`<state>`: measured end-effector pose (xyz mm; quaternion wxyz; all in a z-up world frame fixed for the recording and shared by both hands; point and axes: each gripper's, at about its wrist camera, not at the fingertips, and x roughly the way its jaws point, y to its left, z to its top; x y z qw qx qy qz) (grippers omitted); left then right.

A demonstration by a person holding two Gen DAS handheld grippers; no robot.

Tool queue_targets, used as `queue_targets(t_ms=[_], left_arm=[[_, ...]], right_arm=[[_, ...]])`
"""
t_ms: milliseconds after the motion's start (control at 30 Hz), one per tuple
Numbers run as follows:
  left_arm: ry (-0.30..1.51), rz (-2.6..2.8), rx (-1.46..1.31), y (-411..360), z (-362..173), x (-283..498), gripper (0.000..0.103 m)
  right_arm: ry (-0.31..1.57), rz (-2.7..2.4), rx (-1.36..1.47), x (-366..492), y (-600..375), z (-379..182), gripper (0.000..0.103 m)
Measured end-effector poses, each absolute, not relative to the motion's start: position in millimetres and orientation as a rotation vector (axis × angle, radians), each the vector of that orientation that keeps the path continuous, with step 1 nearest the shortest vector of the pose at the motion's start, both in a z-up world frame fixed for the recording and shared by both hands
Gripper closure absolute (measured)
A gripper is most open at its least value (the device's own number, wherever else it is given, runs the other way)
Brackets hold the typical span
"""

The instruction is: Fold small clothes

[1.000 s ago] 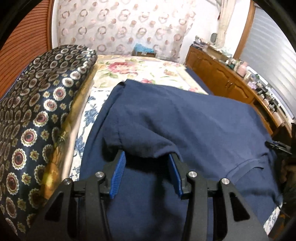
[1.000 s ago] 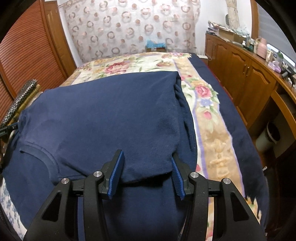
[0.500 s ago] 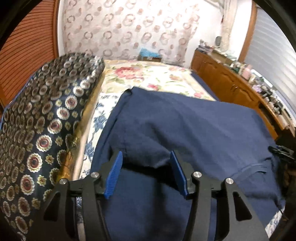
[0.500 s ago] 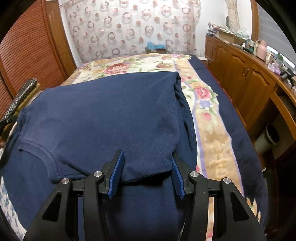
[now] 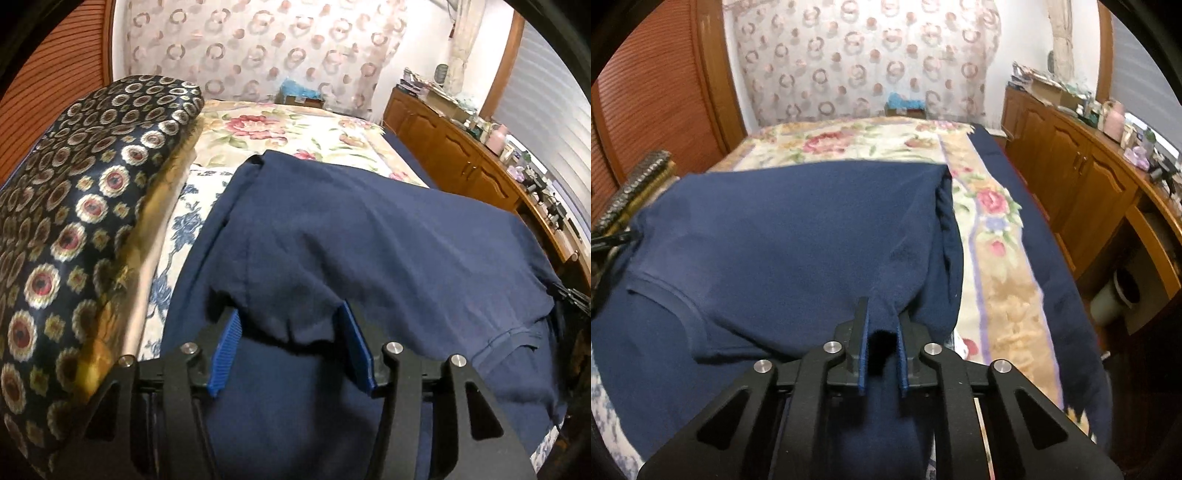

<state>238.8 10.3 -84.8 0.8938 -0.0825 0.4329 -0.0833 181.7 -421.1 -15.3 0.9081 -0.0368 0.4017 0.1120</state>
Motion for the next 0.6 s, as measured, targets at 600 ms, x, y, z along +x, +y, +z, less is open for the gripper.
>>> queue_targets(t_ms=[600], left_arm=[[0.701, -0.243, -0.157, 25, -25, 201, 0.099]], right_arm=[[0.679, 0.282, -0.057, 160, -416, 41, 0.097]])
